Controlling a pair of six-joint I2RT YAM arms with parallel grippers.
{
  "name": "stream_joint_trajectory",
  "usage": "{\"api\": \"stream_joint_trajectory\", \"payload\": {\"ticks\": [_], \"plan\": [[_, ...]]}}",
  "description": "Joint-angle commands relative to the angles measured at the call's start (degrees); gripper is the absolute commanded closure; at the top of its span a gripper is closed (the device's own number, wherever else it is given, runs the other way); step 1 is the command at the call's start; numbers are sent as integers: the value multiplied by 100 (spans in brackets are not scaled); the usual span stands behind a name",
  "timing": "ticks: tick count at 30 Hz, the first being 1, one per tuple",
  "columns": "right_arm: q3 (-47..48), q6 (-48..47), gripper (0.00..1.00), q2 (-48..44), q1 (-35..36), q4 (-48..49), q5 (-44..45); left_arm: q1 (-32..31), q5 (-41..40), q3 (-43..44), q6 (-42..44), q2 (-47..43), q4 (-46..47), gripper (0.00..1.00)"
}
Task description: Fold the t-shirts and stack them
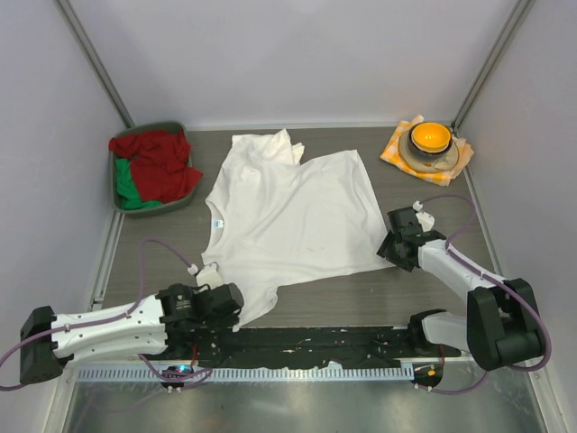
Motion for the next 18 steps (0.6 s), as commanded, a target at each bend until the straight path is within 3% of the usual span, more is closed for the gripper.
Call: {"api": "stream_joint_trajectory", "payload": {"ticks": [1, 7, 18], "plan": [[-79, 62, 49, 222, -36, 312, -20, -14, -131, -11, -103, 23, -109, 100], [-79, 62, 99, 30, -45, 216, 6, -23, -262, 121, -155, -143, -311, 100], [483, -122, 99, -1095, -36, -663, 358, -14, -745, 1421, 415, -284, -733, 100]]}}
